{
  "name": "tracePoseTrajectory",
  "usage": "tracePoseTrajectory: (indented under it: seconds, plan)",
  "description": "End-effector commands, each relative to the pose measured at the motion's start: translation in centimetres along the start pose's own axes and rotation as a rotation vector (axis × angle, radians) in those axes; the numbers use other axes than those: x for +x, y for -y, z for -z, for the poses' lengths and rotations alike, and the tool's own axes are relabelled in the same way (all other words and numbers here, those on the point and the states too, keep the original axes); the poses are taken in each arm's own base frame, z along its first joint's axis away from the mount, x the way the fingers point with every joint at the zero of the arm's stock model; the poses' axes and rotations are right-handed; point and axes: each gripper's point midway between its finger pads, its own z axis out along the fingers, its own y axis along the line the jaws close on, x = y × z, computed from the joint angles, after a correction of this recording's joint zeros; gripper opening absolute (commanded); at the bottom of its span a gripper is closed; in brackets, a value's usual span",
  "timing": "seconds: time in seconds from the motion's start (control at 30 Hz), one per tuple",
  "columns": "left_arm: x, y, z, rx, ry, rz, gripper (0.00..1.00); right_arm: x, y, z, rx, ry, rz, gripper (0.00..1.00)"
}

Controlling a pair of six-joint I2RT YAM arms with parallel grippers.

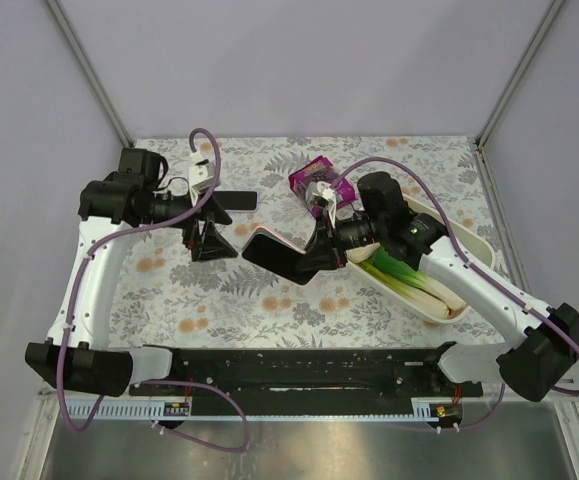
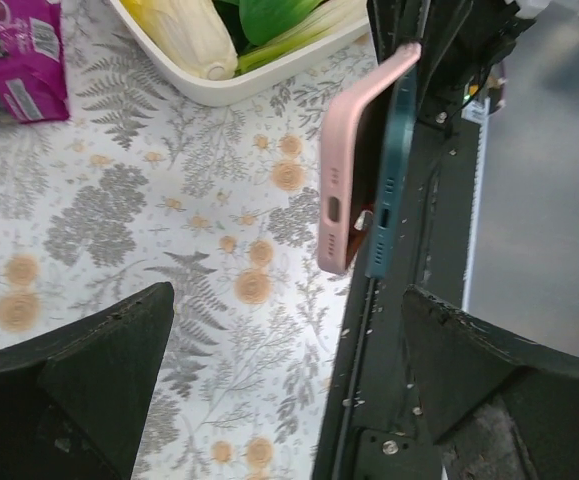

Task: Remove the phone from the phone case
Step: Remove the phone case from the phone.

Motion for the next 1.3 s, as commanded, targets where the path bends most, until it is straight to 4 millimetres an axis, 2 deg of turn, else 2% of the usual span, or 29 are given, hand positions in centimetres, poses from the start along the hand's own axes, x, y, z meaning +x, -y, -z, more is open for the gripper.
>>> tracePoseTrajectory:
  seconds: [0.0, 0.07, 0.17, 0.3, 0.4, 0.5, 0.63, 0.77, 1.27]
  plan:
    - [1.4, 2.0, 1.7, 0.011, -0.101, -0.061, 0.99, -1.3, 1.2, 0.5, 0.056, 0.038, 0.055, 0.00]
    - [1.0, 1.9, 2.3, -0.006, -0.101, -0.074, 0.99, -1.3, 1.2, 0.5, 0.057, 0.038, 0.059, 0.00]
    - [-0.6, 3.0, 2.7, 0.006, -0.044, -0.069, 0.99, -1.4, 1.3, 0.6, 0.068, 0.039, 0.063, 0.00]
    - [-3.1, 5.1, 2.3, 0.103, 0.091, -0.002, 0.98, -1.6, 1.5, 0.7, 0.081, 0.040, 0.074, 0.00]
    - [-5.1, 5.5, 2.1, 0.140, 0.169, 0.006, 0.96, -1.7, 1.5, 0.7, 0.084, 0.040, 0.072, 0.00]
    - [-6.1, 6.3, 1.5, 0.183, 0.199, 0.019, 0.95, -1.8, 1.6, 0.7, 0.085, 0.041, 0.068, 0.00]
    - [-5.9, 7.4, -0.2, 0.264, 0.182, 0.060, 0.93, -2.0, 1.7, 0.6, 0.090, 0.042, 0.061, 0.00]
    - [-5.1, 7.0, -1.2, 0.261, 0.148, 0.078, 0.92, -2.1, 1.6, 0.5, 0.082, 0.042, 0.055, 0.00]
    - [-4.2, 5.5, -1.4, 0.137, 0.127, 0.002, 0.92, -1.9, 1.4, 0.6, 0.074, 0.040, 0.055, 0.00]
